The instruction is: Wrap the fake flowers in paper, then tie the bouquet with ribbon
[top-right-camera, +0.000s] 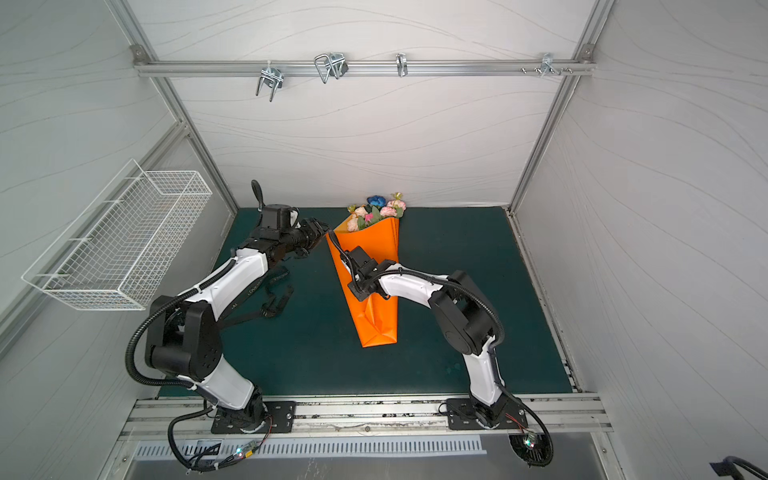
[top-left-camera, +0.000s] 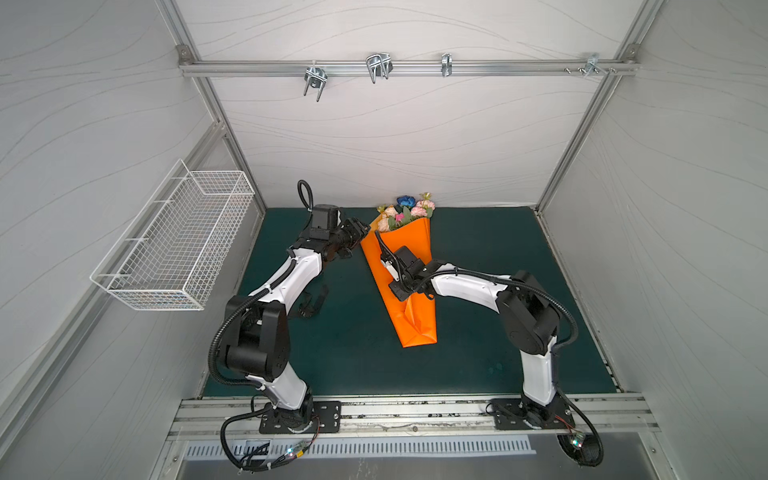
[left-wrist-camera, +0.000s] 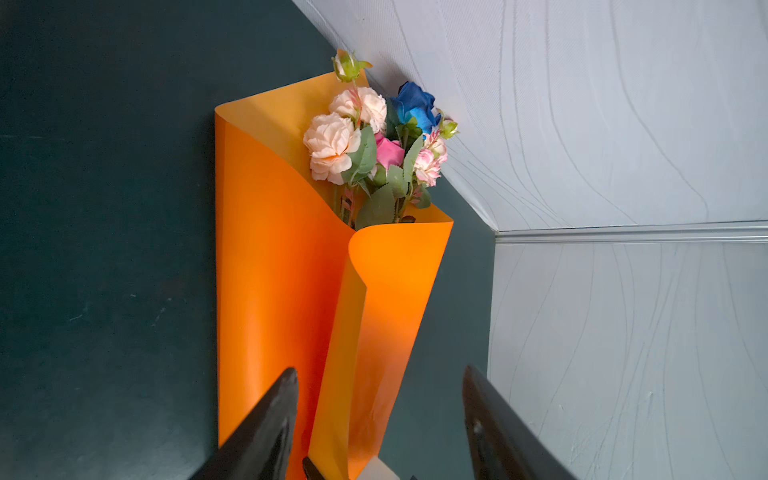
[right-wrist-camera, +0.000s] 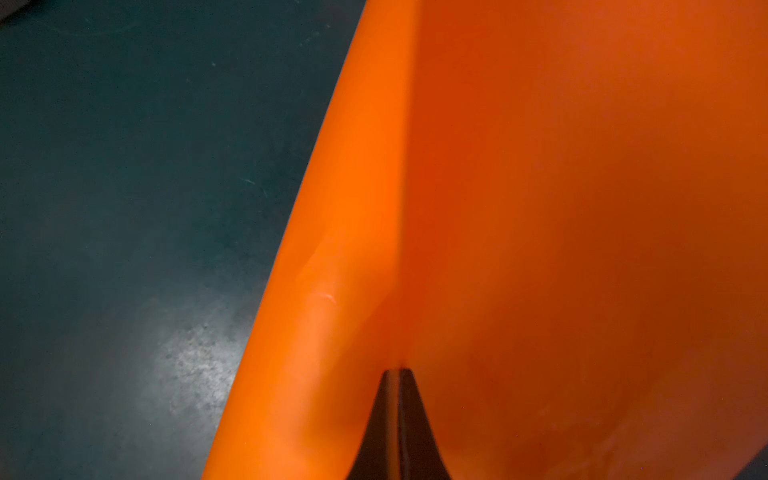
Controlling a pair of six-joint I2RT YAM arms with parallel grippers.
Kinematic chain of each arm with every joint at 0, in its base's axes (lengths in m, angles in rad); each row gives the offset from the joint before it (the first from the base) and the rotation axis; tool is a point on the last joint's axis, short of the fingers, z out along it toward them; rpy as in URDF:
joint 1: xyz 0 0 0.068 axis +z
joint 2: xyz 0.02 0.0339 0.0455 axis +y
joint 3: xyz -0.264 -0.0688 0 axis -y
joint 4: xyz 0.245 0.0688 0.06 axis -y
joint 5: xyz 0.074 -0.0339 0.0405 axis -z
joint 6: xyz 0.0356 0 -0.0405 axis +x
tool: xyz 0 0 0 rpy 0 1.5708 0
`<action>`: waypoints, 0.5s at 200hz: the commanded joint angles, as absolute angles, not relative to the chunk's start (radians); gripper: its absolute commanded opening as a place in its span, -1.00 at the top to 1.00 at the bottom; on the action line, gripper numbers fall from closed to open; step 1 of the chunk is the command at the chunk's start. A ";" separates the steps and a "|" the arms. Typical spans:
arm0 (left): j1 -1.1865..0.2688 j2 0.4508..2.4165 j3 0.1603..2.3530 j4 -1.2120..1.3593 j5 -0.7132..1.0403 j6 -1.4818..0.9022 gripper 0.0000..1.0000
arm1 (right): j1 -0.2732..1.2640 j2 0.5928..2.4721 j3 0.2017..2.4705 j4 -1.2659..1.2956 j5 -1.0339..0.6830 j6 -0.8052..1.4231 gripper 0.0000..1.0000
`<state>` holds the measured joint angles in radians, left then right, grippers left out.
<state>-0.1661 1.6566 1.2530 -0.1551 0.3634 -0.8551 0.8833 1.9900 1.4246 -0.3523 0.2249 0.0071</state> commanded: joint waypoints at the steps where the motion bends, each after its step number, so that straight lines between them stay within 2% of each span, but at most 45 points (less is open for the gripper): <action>1: -0.164 1.711 1.315 -0.185 0.398 -0.814 -0.24 | 0.894 2.017 1.463 -0.362 0.230 -0.005 0.97; 70: -0.175 1.826 1.407 -0.230 0.466 -0.750 -0.21 | 0.900 2.042 1.482 -0.369 0.224 -0.005 0.96; 88: -0.178 1.868 1.418 -0.240 0.471 -0.741 0.05 | 0.903 2.044 1.480 -0.372 0.231 -0.005 0.96; 100: -0.177 1.886 1.413 -0.238 0.467 -0.737 0.46 | 0.904 2.042 1.476 -0.373 0.230 -0.001 0.96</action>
<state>-0.1730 1.8370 1.3800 -0.2283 0.4488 -0.7666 0.8902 2.0277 1.4624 -0.3527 0.2268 0.0071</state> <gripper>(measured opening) 0.453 0.050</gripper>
